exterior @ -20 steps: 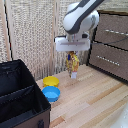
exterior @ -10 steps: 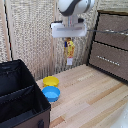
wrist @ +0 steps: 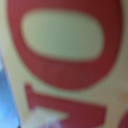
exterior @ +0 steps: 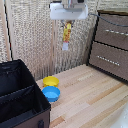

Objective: Kindly direct your grabber toward the cereal bar. Delicately grip the cereal bar using your grabber. Transport the clutched cereal bar to the rear part of the organizer. Set the cereal bar down and place it in the rear section of the organizer.

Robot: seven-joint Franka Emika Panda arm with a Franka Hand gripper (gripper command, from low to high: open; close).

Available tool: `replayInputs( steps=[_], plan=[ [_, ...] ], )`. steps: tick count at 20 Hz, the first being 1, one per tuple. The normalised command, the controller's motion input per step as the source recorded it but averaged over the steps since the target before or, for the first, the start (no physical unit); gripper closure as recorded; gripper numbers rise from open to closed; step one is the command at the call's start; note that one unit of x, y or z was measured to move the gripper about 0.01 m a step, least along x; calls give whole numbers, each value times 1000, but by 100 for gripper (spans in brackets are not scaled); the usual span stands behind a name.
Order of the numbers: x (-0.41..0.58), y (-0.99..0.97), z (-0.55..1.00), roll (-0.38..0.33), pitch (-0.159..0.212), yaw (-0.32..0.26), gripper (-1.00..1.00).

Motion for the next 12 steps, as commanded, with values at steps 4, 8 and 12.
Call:
replayInputs(
  steps=[4, 8, 12],
  plan=[
    [0, 622, 338, -6, -76, -213, 100],
    [0, 680, 90, -22, -14, -202, 100],
    [2, 780, 0, -16, -9, -164, 100]
  ],
)
